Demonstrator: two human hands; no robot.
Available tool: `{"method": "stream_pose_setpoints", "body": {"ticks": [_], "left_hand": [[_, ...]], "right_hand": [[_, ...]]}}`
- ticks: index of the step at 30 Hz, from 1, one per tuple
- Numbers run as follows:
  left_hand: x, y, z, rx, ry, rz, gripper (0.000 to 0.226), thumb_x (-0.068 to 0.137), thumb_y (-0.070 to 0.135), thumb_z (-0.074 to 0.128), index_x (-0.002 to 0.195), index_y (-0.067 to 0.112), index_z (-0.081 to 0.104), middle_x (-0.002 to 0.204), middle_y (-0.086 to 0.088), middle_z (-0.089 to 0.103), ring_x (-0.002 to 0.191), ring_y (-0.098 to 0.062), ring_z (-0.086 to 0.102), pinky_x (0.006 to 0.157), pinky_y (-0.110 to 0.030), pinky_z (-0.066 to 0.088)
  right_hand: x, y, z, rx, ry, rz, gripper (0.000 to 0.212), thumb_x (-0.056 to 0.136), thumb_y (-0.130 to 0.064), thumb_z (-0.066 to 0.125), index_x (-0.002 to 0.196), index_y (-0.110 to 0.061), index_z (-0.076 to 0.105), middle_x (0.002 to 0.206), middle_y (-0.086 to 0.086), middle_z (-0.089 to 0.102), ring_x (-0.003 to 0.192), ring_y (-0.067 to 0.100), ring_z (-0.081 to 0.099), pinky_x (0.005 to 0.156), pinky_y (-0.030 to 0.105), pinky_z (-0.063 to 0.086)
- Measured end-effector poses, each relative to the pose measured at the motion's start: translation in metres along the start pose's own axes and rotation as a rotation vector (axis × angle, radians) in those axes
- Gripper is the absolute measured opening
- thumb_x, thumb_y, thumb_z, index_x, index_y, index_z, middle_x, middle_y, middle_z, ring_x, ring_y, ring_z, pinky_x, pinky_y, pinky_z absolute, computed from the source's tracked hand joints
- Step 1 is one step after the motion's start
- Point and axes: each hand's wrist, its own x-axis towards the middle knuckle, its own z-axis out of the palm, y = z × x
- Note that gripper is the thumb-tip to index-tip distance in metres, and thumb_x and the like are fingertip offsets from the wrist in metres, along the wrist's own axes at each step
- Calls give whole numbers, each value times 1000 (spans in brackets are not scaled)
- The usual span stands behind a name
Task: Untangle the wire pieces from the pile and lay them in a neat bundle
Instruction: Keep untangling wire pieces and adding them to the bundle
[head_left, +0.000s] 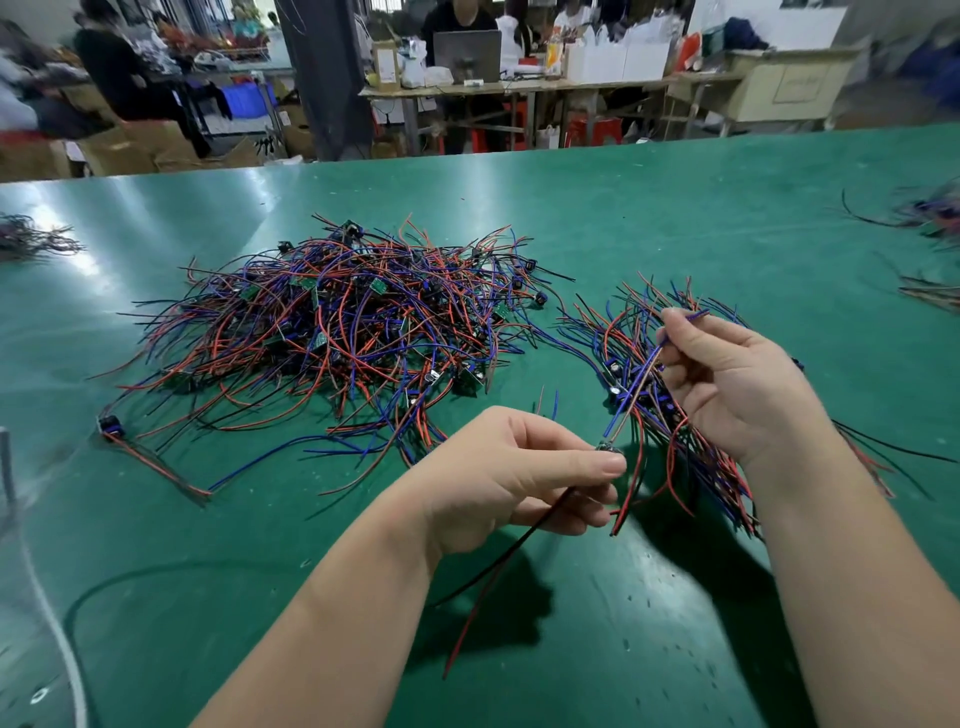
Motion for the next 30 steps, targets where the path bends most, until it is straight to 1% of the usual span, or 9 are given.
{"method": "stream_pose_setpoints", "body": {"ticks": [5, 11, 15, 18, 20, 23, 25, 27, 30], "left_hand": [[1, 1, -2, -25, 44, 91, 20, 59, 24, 76, 75, 11, 77, 63, 4, 66, 50, -7, 59, 51, -19, 50], [3, -4, -1, 106, 99, 121, 12, 73, 14, 76, 85, 13, 73, 58, 1, 58, 43, -8, 56, 44, -17, 46], [1, -4, -5, 113, 64, 96, 14, 82, 9, 70, 94, 15, 74, 66, 1, 61, 46, -8, 57, 44, -17, 45], [0, 1, -8, -1, 29, 108, 14, 77, 14, 74, 90, 19, 77, 73, 6, 66, 61, -9, 64, 51, -19, 50], [1, 6, -11, -143, 49, 159, 15, 76, 22, 69, 87, 26, 77, 72, 8, 66, 67, -7, 67, 54, -21, 53], [1, 11, -18, -414, 115, 285, 20, 65, 34, 73, 84, 30, 75, 73, 11, 67, 71, -5, 68, 59, -21, 54], [0, 12, -22, -551, 177, 352, 26, 62, 34, 75, 88, 28, 71, 77, 10, 71, 74, -5, 69, 58, -20, 54], [2, 12, -24, -619, 261, 366, 38, 57, 34, 75, 92, 26, 63, 78, 9, 73, 72, -4, 69, 54, -17, 52], [7, 10, -20, -570, 398, 355, 41, 50, 35, 76, 88, 24, 63, 71, 6, 73, 61, -2, 67, 47, -15, 49]], "right_hand": [[2, -7, -3, 278, -11, 123, 25, 93, -25, 55, 73, -9, 60, 51, -6, 54, 36, 0, 44, 33, 8, 32], [1, -10, -6, 290, -40, 288, 36, 92, -25, 55, 60, -9, 60, 44, -10, 46, 29, -1, 40, 29, 7, 26], [3, -6, -2, 254, -37, 194, 37, 97, -35, 48, 70, -12, 59, 48, -6, 52, 36, 0, 49, 33, 8, 35], [2, -6, 0, 329, -138, 40, 52, 101, -44, 33, 83, -12, 71, 72, 4, 71, 57, 5, 66, 45, 11, 48], [1, -5, 2, 311, -184, 24, 49, 101, -42, 30, 94, -12, 68, 82, 7, 73, 66, 10, 69, 52, 15, 52], [-4, 4, 11, 26, -214, 99, 20, 98, -21, 46, 107, -10, 60, 79, 10, 69, 60, 16, 67, 53, 19, 53], [-9, 15, 15, -180, -332, 138, 28, 86, -7, 59, 114, -7, 59, 77, 13, 68, 59, 19, 65, 55, 21, 53], [-17, 25, 21, -285, -462, 128, 39, 71, -5, 69, 108, -14, 67, 78, 12, 68, 61, 19, 64, 55, 20, 50], [-26, 32, 33, -195, -524, 39, 31, 63, -11, 71, 90, -24, 77, 71, 4, 67, 59, 13, 62, 55, 16, 48]]}}
